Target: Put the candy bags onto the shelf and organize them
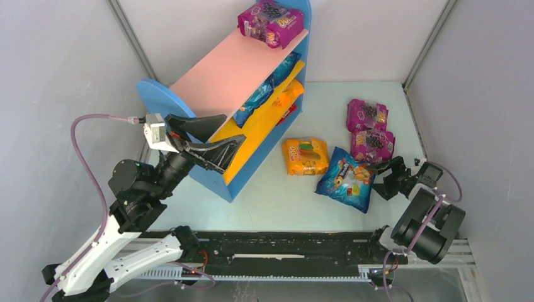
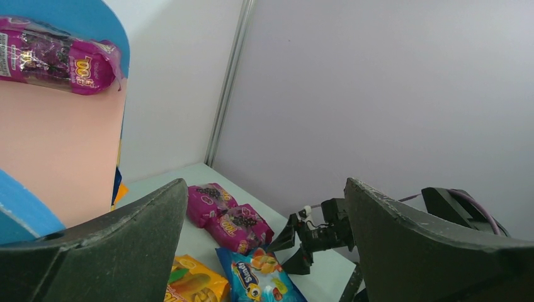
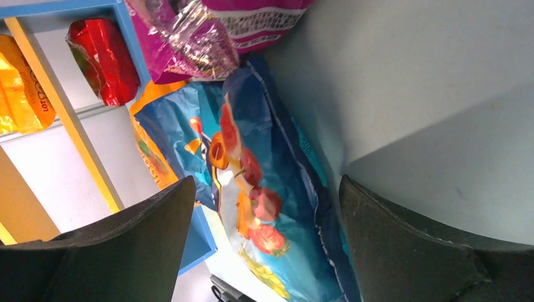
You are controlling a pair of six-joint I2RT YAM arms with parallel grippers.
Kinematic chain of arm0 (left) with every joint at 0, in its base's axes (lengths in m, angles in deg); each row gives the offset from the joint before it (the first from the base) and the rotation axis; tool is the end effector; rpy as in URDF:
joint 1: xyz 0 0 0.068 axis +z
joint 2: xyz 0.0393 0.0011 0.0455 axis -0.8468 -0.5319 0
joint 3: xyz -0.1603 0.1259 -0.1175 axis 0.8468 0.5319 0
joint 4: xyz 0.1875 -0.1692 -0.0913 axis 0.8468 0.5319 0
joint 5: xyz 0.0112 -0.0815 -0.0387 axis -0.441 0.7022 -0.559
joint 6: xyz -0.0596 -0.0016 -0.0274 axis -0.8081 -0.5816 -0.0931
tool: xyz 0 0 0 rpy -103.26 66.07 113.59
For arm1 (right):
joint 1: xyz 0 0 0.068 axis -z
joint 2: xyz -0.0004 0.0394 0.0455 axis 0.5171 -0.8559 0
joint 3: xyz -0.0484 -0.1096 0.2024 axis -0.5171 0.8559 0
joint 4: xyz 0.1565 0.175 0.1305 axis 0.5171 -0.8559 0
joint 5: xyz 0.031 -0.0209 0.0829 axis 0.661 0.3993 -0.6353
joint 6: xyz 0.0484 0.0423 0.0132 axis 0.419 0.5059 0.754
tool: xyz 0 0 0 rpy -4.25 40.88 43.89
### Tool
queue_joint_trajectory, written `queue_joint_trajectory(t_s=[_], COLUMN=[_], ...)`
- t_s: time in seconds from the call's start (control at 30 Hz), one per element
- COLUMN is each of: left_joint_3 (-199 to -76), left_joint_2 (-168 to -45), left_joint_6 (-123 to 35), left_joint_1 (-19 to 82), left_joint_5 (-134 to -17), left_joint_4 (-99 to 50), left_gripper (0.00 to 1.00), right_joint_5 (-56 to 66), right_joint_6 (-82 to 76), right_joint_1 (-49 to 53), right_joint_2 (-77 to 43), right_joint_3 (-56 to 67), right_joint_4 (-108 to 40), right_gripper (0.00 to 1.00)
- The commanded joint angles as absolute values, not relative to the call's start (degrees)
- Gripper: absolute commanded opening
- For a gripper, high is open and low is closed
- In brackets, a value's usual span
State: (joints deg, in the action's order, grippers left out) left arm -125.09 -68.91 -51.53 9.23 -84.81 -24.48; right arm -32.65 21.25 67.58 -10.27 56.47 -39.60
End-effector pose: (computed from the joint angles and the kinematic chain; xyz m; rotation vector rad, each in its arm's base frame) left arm 0.1109 -0.1243 0.4538 0.2870 1.1668 -1.0322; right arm 0.2070 -0.1072 0.0842 1.0590 2.1263 0.9445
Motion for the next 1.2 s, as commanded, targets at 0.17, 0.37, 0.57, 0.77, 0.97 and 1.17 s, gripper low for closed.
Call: queue_joint_trajectory(t_s=[0.17, 0.37, 0.57, 0.77, 0.97, 1.17], left_joint_3=[-123.7, -123.7, -123.7, -123.6, -123.6, -123.5], left_joint_2=[-67.8, -67.8, -68.1, -68.1, -68.2, -68.2], left_joint_6=[-50.2, -50.7, -50.9, -50.9, -51.1, -51.2], left_joint_1=[9.8, 9.9, 9.8, 9.8, 9.8, 9.9], left_joint_5=[-87.6, -87.2, -87.1, -87.0, -87.1, -87.3], left_joint_4=[-25.4, -25.6, -25.6, -25.6, -25.7, -25.7], left_gripper=[1.0, 1.0, 1.0, 1.0, 1.0, 1.0], right_joint_5=[-41.1, -44.8, -39.7, -30.5, -28.9, -32.4], right_joint_6=[25.0, 31.3, 27.0, 20.2, 21.0, 18.9], right_joint_1=[62.3, 55.0, 49.8, 54.5, 48.0, 46.4], right_joint_2=[-21.5, -22.6, -19.4, -17.6, -19.0, -20.4], right_joint_3=[57.0, 60.5, 57.6, 55.7, 53.8, 53.1], right_joint_4=[-25.9, -20.3, -32.4, -45.8, -45.1, -46.0], right_gripper=[0.86, 0.8, 0.8, 0.82, 0.81, 0.8])
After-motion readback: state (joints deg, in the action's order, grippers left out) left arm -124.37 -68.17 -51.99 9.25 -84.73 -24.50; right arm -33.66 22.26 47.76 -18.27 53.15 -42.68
